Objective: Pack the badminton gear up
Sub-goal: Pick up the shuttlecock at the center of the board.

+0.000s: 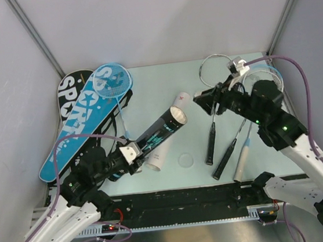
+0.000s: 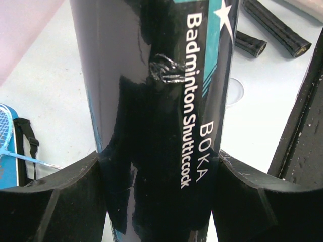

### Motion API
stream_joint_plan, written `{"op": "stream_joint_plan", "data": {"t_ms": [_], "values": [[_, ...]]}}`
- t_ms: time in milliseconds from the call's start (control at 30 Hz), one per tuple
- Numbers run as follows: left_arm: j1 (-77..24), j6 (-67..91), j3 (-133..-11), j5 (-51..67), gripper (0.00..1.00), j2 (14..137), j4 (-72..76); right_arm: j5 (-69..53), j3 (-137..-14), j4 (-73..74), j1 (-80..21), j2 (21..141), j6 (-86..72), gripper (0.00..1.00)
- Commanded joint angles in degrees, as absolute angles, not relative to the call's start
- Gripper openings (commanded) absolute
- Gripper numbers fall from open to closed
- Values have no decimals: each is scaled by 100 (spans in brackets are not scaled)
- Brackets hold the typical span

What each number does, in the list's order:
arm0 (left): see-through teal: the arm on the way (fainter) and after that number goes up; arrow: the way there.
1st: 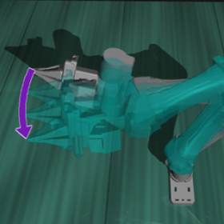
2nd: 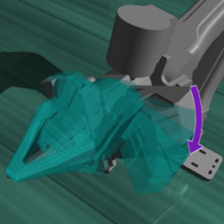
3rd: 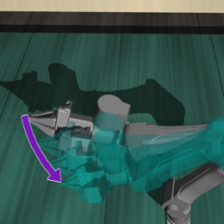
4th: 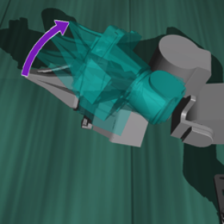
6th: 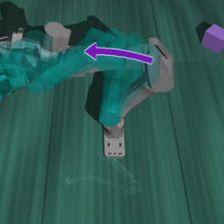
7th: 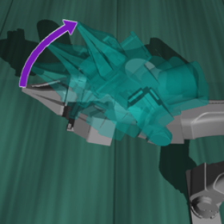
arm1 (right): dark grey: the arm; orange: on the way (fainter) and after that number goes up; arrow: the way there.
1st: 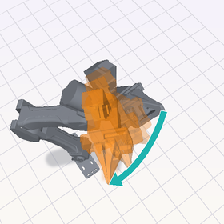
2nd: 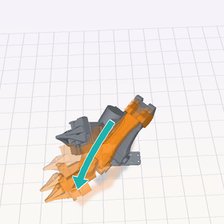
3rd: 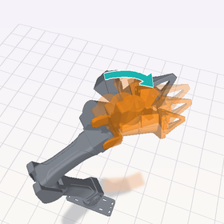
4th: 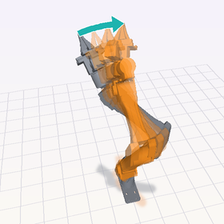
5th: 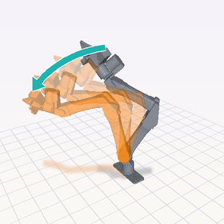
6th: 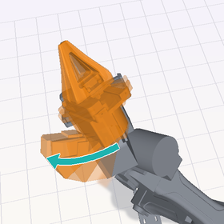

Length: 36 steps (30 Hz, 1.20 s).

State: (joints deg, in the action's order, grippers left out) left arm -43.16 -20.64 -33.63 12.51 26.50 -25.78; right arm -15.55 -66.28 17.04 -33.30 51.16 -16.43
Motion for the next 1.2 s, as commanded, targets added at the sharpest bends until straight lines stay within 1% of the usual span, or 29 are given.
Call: {"op": "stream_joint_plan", "data": {"t_ms": [0,133,333,367,500,700,800,967,1167], "values": [[-4309,-1891,-3501,1073,40,2341,-2145,655,-6384,1404,-3203,5837,-1256,52],[-4307,-1900,-3495,1007,41,2118,-2112,1656,-6348,1091,-3073,6780,-840,52],[-4310,-1910,-3413,952,41,1865,-2030,2309,-6352,425,-2919,8104,-400,52],[-4308,-1887,-3420,748,41,1860,-2013,2389,-6353,309,-2892,8275,-336,52],[-4311,-1775,-3437,895,41,1874,-1956,2571,-6438,-23,-2758,9044,-118,51],[-4307,-1721,-3434,823,41,1831,-1930,2518,-6686,-399,-2646,9882,-30,52],[-4307,-1722,-3422,841,41,1807,-1915,2544,-6880,-441,-2657,10244,125,52],[-4311,-1715,-3415,847,41,1802,-1906,2930,-7365,-409,-2774,10818,407,54],[-4307,-1727,-3406,823,41,1771,-1902,3770,-8344,493,-2941,11641,565,55]]}}
